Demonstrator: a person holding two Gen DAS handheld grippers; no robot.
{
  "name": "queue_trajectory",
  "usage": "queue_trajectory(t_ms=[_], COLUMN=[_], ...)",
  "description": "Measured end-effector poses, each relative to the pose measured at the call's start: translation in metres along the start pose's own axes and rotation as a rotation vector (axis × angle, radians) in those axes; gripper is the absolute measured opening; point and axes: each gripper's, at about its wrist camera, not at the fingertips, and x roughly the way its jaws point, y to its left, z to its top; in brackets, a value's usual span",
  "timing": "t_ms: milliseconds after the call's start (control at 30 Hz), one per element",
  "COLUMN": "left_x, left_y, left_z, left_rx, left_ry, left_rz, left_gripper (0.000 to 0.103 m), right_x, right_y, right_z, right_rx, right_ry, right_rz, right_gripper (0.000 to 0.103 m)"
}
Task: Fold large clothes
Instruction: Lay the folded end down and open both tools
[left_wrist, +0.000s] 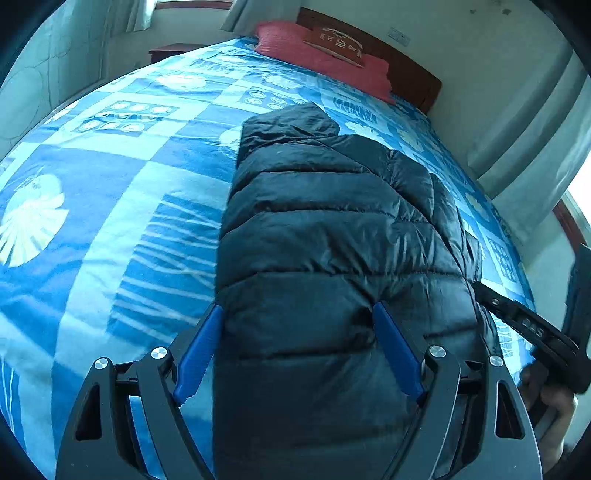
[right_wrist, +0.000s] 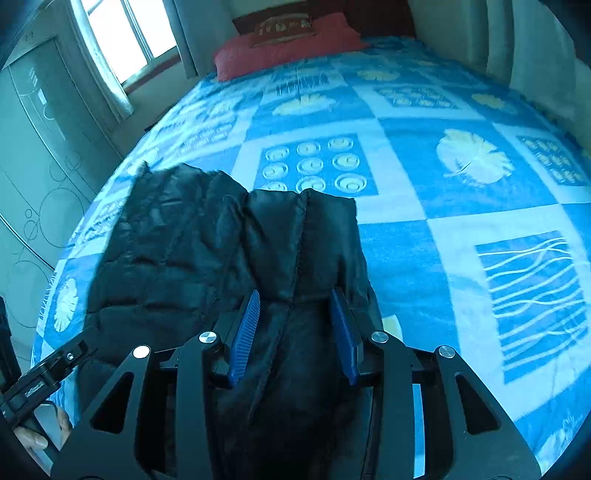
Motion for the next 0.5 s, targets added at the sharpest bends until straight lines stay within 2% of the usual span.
queue_trajectory(t_ms=[100, 233, 333, 500], left_x=[-0.014, -0.007, -0.004, -0.018], left_y=[0.003, 0.005, 0.009, 0.005], left_z=[-0.014, -0.032, -0.033, -0.037], left_rx=[-0.022, -0.024, -0.057, -0.029], left_ry=[-0.016, 0.000, 0.013, -0.009], left_rz=[-0.007, -0.012, -0.022, 0.015], left_gripper=[0.081, 0.082, 0.084, 0.083], right_x=[-0.018, 0.000, 0.003, -0.020], right_y=[0.009, 0.012, 0.011, 0.007], right_z=[-0.019, -0.044, -0.048, -0.051], right_rx=[-0.023, -0.047, -0.048, -0.001], right_ry=[-0.021, 0.016, -0.001, -0.028], right_rz=[0.006, -0.022, -0.022, 0.000], right_gripper=[0.041, 0.043, 0.044, 0.046])
